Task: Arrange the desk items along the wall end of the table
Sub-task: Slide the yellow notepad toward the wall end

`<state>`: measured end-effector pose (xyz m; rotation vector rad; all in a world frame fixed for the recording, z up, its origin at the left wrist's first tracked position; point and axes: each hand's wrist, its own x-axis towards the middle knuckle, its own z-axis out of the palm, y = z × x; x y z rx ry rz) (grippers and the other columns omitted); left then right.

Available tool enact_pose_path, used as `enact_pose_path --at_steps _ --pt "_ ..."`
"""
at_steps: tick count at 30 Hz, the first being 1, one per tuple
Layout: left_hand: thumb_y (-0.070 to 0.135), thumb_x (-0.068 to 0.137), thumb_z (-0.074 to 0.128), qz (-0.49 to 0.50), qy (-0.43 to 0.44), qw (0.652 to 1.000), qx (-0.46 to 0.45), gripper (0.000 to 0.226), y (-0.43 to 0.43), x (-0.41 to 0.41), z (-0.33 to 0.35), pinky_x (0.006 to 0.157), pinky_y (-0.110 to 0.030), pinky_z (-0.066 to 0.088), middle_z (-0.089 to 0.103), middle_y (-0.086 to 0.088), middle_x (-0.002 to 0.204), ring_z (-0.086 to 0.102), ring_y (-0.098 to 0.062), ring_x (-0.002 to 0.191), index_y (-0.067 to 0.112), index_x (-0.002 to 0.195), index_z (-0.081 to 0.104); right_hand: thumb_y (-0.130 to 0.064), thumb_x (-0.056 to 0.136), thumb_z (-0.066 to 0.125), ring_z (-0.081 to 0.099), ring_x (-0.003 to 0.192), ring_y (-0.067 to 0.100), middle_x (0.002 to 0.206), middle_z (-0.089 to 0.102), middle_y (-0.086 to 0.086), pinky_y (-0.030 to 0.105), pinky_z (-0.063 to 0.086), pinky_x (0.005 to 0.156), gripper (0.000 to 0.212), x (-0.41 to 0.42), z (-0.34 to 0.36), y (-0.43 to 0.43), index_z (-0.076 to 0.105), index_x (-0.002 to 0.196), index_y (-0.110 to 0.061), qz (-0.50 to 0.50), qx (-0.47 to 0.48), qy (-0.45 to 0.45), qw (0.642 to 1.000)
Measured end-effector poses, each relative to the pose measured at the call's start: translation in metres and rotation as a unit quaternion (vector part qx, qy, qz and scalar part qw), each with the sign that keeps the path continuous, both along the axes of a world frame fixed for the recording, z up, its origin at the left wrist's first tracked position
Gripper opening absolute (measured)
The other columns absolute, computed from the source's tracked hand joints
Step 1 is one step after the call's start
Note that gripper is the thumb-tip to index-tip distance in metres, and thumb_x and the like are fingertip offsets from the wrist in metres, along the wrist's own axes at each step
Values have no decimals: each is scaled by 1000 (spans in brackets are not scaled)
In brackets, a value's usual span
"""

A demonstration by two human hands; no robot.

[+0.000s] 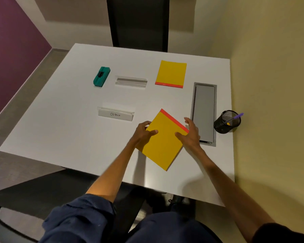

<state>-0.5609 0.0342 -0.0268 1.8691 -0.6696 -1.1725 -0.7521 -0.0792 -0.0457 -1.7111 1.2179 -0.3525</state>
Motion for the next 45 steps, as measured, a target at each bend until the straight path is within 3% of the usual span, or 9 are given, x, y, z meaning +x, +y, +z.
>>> enact_pose_path --at_steps 6,14,18,24,28,30,33,36,45 --pt "-1 88 67 -95 0 995 -1 45 -30 8 28 102 -57 48 60 -28 130 59 -46 119 -7 131 54 -23 87 74 59 117 30 128 61 12 50 52 101 62 -2 20 -17 45 142 -23 41 -36 -32 998" --pt "13 91 68 -143 -5 988 51 42 -37 3 27 99 -48 51 64 -23 127 63 -42 115 -3 129 58 -10 83 77 56 98 23 110 57 14 41 52 94 57 -20 19 -13 57 136 -14 8 -46 -51 998" --pt "31 82 78 -232 -23 957 170 44 -29 16 28 79 -34 50 69 -17 98 62 -28 84 2 114 69 -7 83 77 58 105 34 116 59 21 43 52 93 56 -30 15 -8 57 135 -12 -20 -47 -60 997" --pt "11 84 76 -27 92 992 77 47 -17 7 17 107 -43 48 65 -20 128 65 -26 103 2 128 62 -4 85 73 54 91 23 103 55 8 17 47 67 54 -43 13 -14 54 135 -7 -114 -15 -94 989" --pt "-10 81 71 146 133 979 -59 59 -21 -21 10 70 -26 63 63 -26 123 73 -14 74 0 135 51 -3 87 71 58 106 34 123 60 19 39 54 87 53 -46 13 -13 50 135 -7 -179 16 -112 977" --pt "-14 77 73 165 104 978 -79 68 -20 -34 8 69 -29 62 61 -27 125 72 -20 83 1 138 44 -2 86 72 58 116 36 131 58 19 44 54 96 57 -50 12 -12 48 137 -8 -186 20 -107 976" --pt "-11 72 79 107 27 992 -55 88 -19 -51 2 95 -48 54 52 -22 136 57 -37 118 7 144 33 -1 79 78 53 123 35 135 53 17 49 49 103 71 -58 10 -9 45 142 -10 -171 15 -71 983" --pt "-7 71 82 1 -40 999 -26 98 -19 -63 -6 106 -49 46 46 -20 143 49 -36 129 6 148 25 -7 74 84 48 125 33 135 46 17 45 47 103 86 -63 4 -2 37 146 -13 -147 12 21 989" --pt "-3 71 82 -124 -129 983 31 88 -33 -97 -33 95 -45 52 52 -25 132 54 -38 120 -5 140 28 -14 74 83 45 128 36 139 40 19 43 48 99 98 -89 -19 18 22 150 -8 -113 2 242 964"
